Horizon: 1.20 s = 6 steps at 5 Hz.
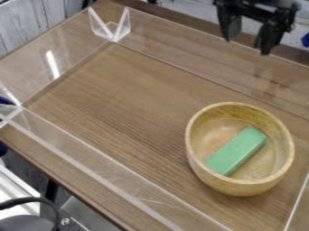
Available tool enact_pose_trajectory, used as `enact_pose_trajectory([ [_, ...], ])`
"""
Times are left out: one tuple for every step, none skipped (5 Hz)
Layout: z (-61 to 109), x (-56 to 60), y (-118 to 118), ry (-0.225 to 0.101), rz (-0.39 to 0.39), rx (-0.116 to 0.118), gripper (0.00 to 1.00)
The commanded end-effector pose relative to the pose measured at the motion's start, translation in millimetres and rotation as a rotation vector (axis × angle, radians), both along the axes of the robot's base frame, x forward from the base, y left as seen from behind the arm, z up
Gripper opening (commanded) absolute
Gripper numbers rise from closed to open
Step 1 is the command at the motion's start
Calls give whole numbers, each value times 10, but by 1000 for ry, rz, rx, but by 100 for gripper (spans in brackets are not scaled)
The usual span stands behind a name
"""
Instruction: Put the green block in the brown bowl
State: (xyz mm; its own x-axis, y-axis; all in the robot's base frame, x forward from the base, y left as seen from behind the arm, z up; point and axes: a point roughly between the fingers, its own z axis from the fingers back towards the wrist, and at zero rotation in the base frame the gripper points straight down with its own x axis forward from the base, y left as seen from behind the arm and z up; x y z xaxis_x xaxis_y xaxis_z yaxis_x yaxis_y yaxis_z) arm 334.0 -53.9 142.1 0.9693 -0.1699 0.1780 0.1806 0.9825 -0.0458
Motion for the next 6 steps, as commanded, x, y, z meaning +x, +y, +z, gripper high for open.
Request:
enact_pose_trajectory([
  [161,165,-35,-76,-13,-10,100],
  [68,315,-116,-77,-21,-12,100],
  [-25,375,-174,-64,-31,-13,100],
  [-98,431,-224,-61,-35,-14,100],
  [-210,436,-269,-42,-46,-12,0],
  [-247,248,-267,-20,-63,-7,0],
])
